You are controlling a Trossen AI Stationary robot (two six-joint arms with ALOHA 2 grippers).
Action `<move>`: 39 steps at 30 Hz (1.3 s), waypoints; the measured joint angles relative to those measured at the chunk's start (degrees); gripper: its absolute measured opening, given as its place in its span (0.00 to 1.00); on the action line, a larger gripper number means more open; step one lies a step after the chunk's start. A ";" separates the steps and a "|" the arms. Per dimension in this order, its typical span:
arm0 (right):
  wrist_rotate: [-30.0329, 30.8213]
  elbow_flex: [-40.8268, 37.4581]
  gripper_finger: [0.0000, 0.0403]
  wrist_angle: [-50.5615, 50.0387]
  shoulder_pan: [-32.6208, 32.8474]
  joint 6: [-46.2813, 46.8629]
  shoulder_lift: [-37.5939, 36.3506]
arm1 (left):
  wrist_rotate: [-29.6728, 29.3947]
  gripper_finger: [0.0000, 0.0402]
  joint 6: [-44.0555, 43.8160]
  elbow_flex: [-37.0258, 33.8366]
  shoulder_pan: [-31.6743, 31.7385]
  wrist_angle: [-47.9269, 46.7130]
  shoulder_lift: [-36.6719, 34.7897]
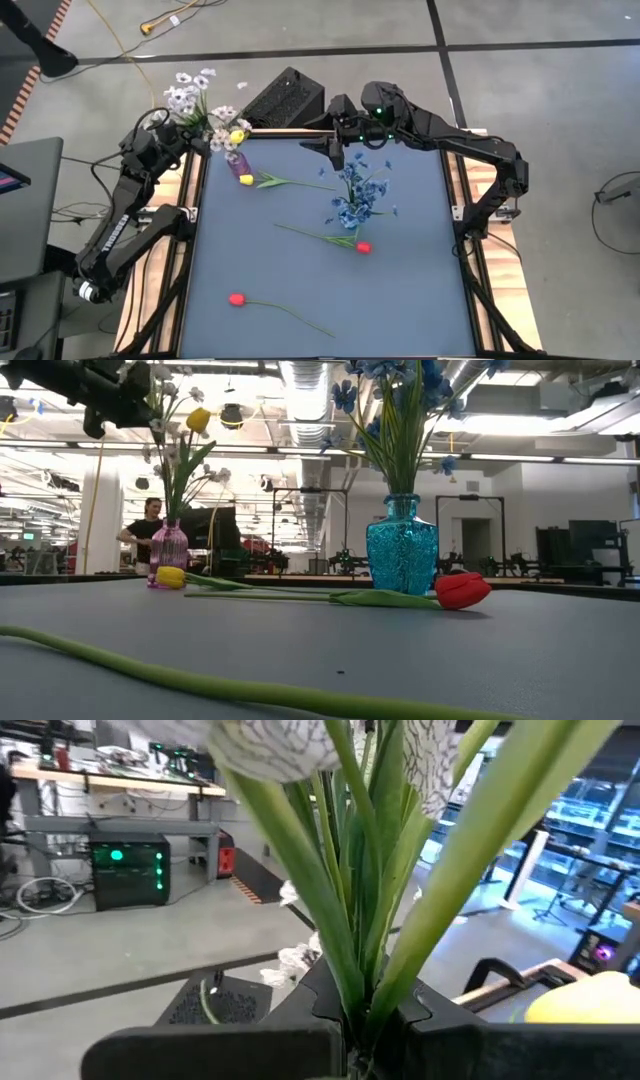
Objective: Sort flowers into vase by color
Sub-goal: Put the white flowers into the purple vase
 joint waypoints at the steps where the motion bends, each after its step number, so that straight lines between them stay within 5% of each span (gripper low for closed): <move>1: 0.00 0.00 0.70 0.02 0.00 0.08 0.00 | 0.50 0.00 0.15 0.00 0.00 0.00 0.28; 16: 0.00 0.00 0.70 0.81 0.00 0.77 0.00 | 2.48 0.00 3.44 -0.21 -0.04 -7.48 2.40; 39: -0.04 0.00 0.70 1.37 0.00 0.87 0.00 | 2.84 0.00 -0.20 -3.86 -3.80 -1.16 3.63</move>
